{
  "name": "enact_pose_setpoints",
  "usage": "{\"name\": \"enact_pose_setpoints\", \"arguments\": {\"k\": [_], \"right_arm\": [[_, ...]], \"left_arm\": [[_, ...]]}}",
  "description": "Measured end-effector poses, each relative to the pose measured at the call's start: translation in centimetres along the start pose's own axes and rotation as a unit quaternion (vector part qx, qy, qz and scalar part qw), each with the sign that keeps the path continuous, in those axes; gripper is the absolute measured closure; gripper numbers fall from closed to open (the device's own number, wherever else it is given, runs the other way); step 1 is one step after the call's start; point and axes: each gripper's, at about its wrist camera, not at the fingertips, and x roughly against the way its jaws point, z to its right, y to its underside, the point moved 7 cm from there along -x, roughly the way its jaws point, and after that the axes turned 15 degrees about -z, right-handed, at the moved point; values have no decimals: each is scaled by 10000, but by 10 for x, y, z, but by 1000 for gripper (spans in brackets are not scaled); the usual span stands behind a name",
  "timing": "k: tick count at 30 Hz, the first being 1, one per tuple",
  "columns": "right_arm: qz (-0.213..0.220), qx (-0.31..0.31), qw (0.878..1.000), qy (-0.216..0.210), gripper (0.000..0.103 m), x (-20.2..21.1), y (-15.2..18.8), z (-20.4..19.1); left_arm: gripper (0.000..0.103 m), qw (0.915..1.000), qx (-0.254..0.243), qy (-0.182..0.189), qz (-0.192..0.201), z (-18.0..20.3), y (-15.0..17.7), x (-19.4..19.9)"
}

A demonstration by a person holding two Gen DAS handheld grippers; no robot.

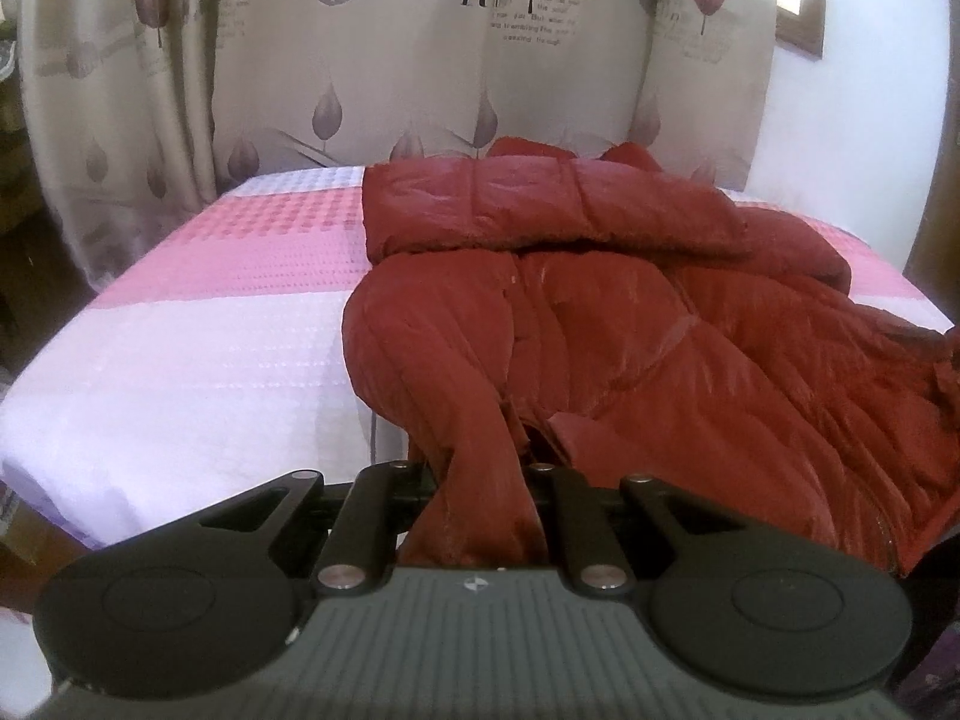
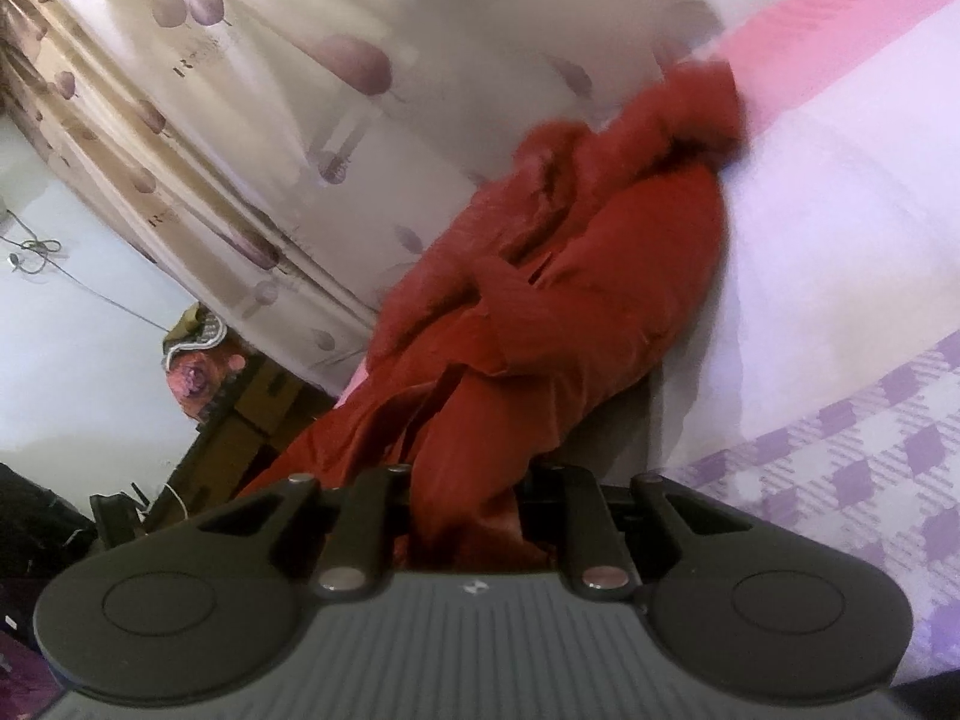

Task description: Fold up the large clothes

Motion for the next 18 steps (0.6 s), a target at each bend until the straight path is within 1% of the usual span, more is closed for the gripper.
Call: {"name": "enact_pose_setpoints", "arguments": {"k": [12, 18], "right_arm": [[5, -82, 9993, -355, 87, 10, 5, -18], [-1, -145, 9991, -409, 87, 14, 6, -18]], "left_arm": [[88, 10000, 4, -41, 49, -3, -2, 16], [88, 9998, 166, 4, 90, -6, 2, 17]]}}
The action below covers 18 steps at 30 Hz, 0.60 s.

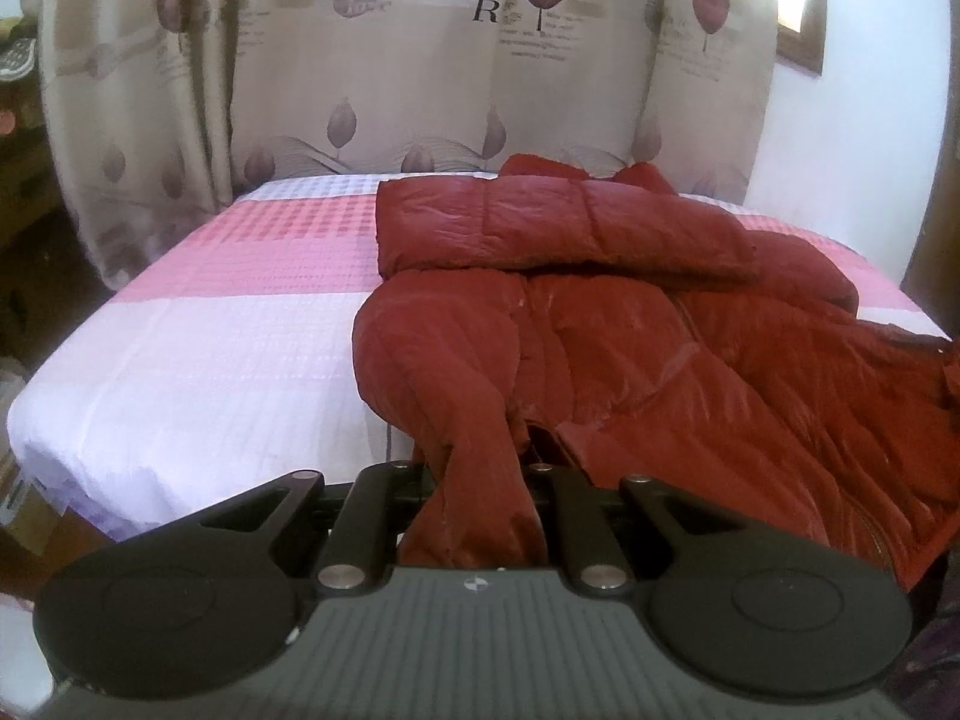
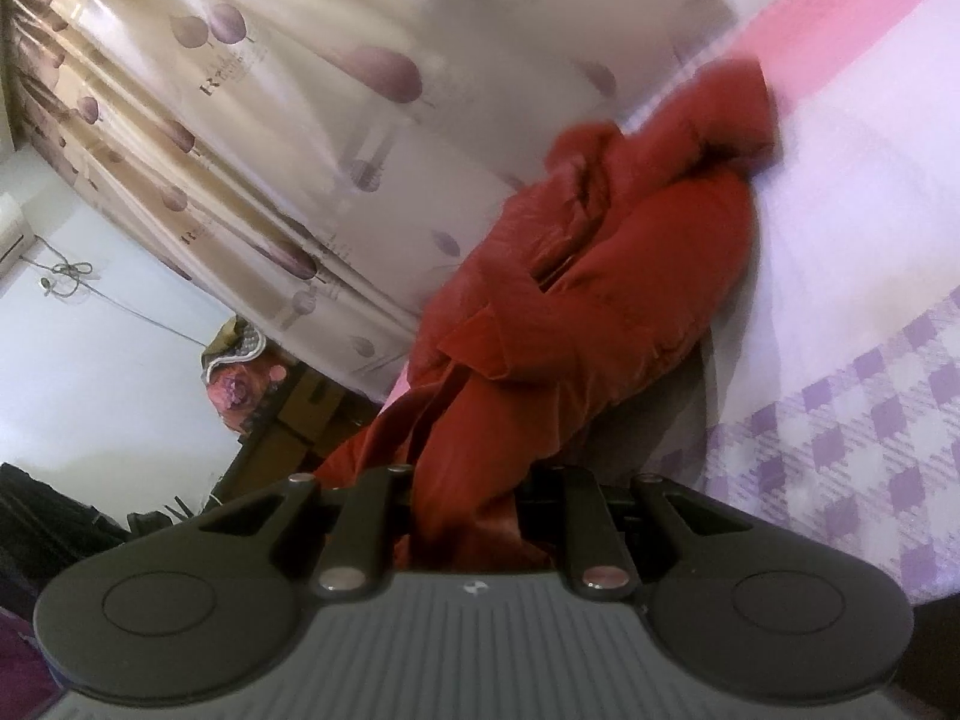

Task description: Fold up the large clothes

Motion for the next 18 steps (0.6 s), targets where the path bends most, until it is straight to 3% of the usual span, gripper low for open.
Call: {"name": "enact_pose_setpoints", "arguments": {"k": [18], "right_arm": [[129, -261, 9992, -287, 87, 16, 2, 2]], "left_arm": [[88, 9984, 440, 268, 230, -2, 4, 21]]}}
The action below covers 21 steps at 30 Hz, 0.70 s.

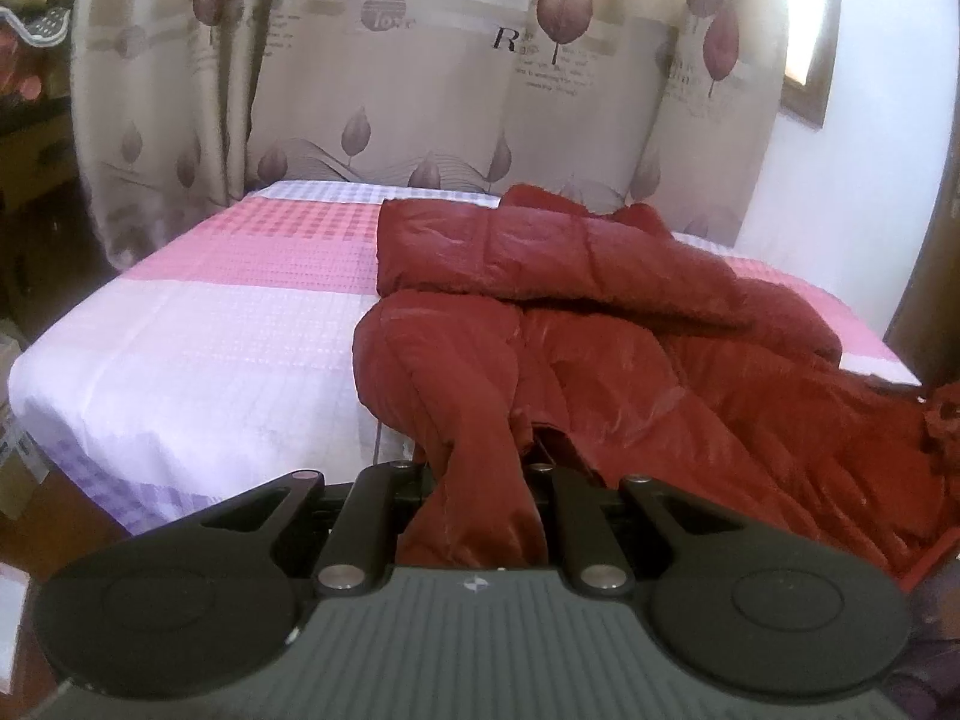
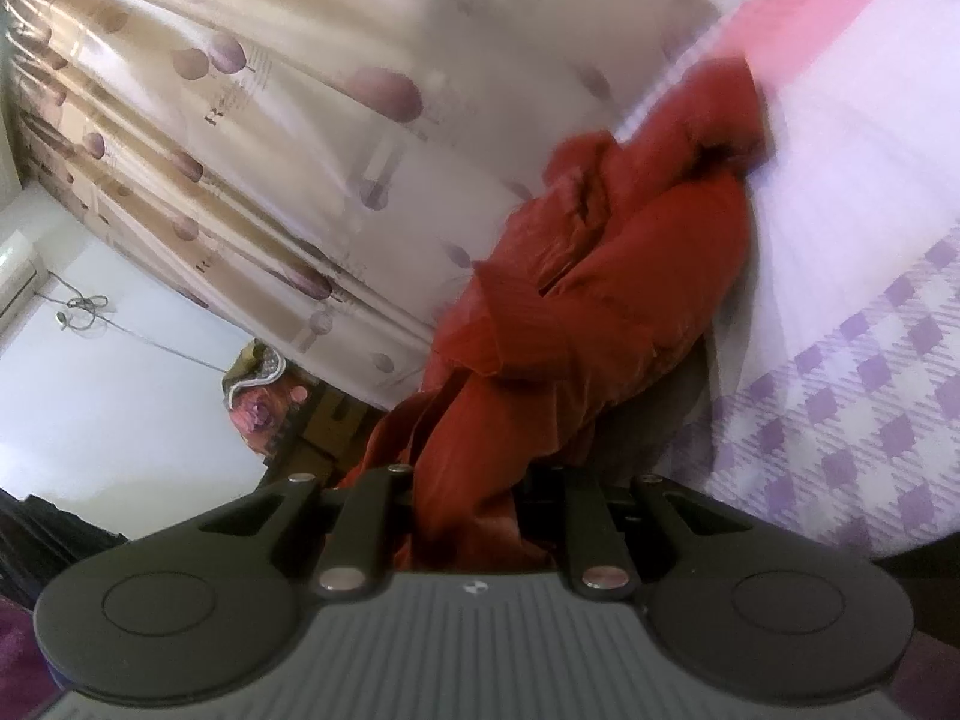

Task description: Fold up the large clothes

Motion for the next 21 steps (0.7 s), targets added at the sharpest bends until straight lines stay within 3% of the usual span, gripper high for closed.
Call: {"name": "enact_pose_setpoints", "arguments": {"k": [13, 21], "right_arm": [[332, -529, 9949, -788, 87, 10, -29, -11], [484, -672, 9933, -807, 87, 2, -77, -19]], "left_arm": [[88, 9971, 481, 254, 537, 8, -37, 26], [88, 9937, 705, 286, 824, 11, -76, 25]]}}
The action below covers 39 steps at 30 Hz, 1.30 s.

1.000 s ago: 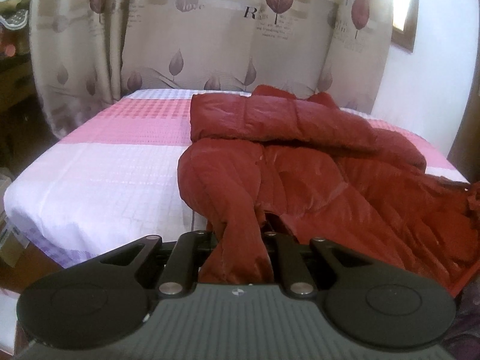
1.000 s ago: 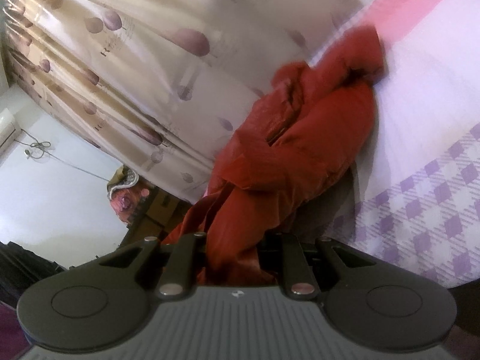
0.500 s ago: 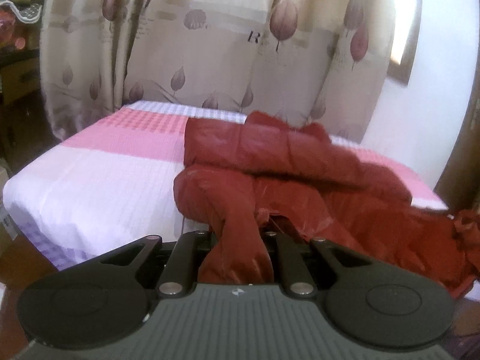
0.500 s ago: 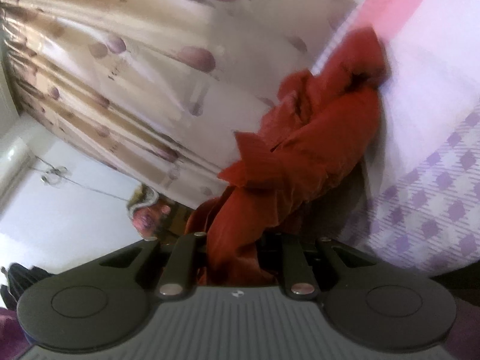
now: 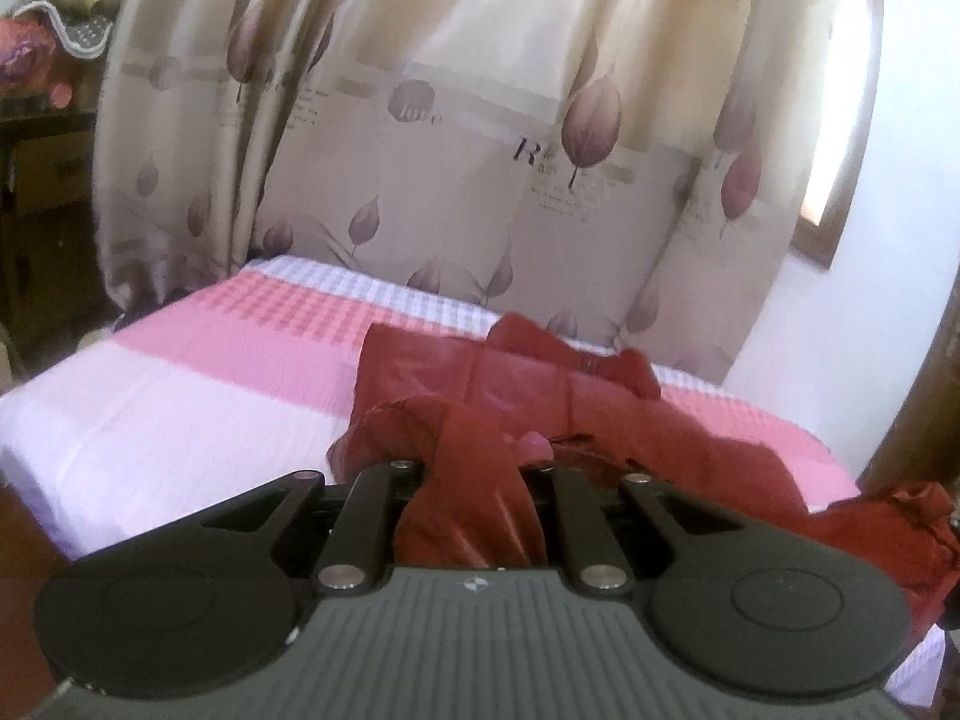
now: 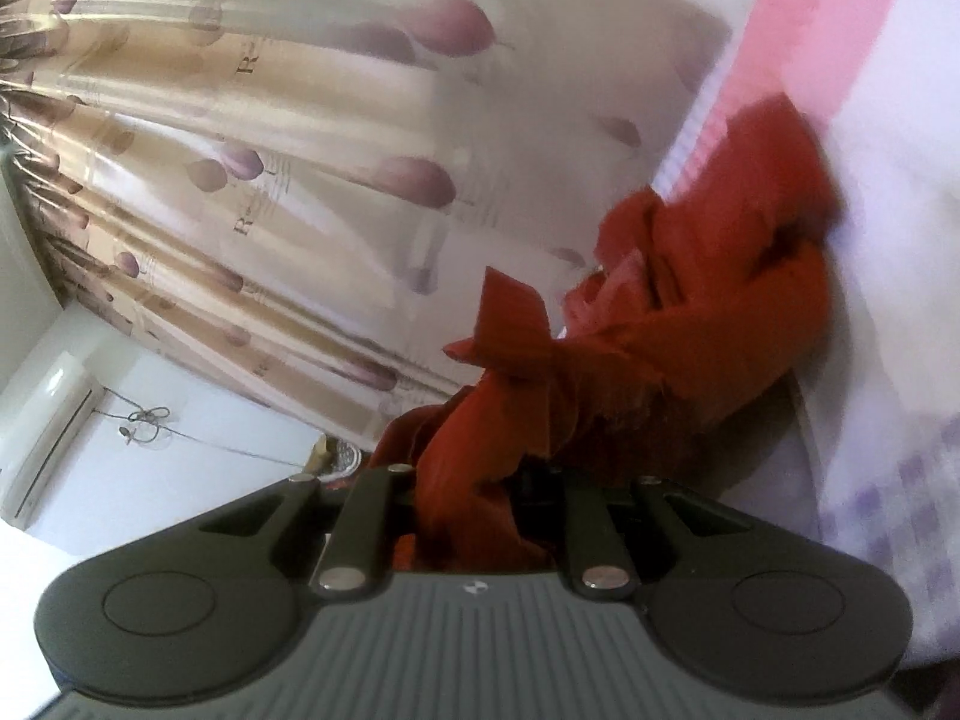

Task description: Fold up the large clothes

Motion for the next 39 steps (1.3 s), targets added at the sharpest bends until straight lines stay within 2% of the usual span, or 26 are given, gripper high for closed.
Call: {"name": "enact_pose_setpoints", "arguments": {"k": [6, 18, 25, 27, 29, 30, 32, 33, 34, 35, 36, 37, 39], "right_arm": [[111, -271, 9993, 213, 86, -14, -37, 11], [221, -767, 9956, 491, 83, -56, -105, 35], [326, -1224, 9905, 541, 79, -82, -133, 68], [326, -1378, 9889, 455, 76, -88, -138, 76], [368, -1584, 9860, 367, 72, -92, -142, 85], [382, -1700, 9844, 230, 64, -94, -144, 89], [514, -1912, 9801, -157, 40, -92, -149, 96], [691, -2050, 9755, -400, 23, -89, -152, 99], [906, -2195, 9688, -711, 12, -84, -154, 101], [976, -2248, 9653, -904, 9, -82, -156, 101], [988, -2234, 9644, -1017, 8, -80, -157, 99], [961, -2084, 9687, -948, 8, -78, -156, 94], [889, -1424, 9839, -606, 8, -74, -155, 76]], "left_arm": [[87, 9997, 225, 19, 115, 8, -26, -19], [78, 9993, 182, -166, 265, 19, -79, -80], [73, 9992, 359, -142, 127, 17, -95, -120], [70, 9988, 477, -67, 119, 14, -98, -126], [59, 9979, 611, 77, 189, 12, -101, -130], [55, 9972, 694, 158, 217, 10, -103, -131], [37, 9954, 873, 287, 286, 8, -105, -134], [35, 9946, 935, 281, 362, 7, -105, -134], [29, 9943, 948, 186, 449, 8, -106, -134], [19, 9942, 899, 36, 590, 8, -107, -130], [13, 9934, 794, -162, 813, 10, -109, -125], [7, 9907, 639, -434, 1122, 12, -110, -117], [3, 9810, 299, -891, 1699, 18, -112, -98]]}}
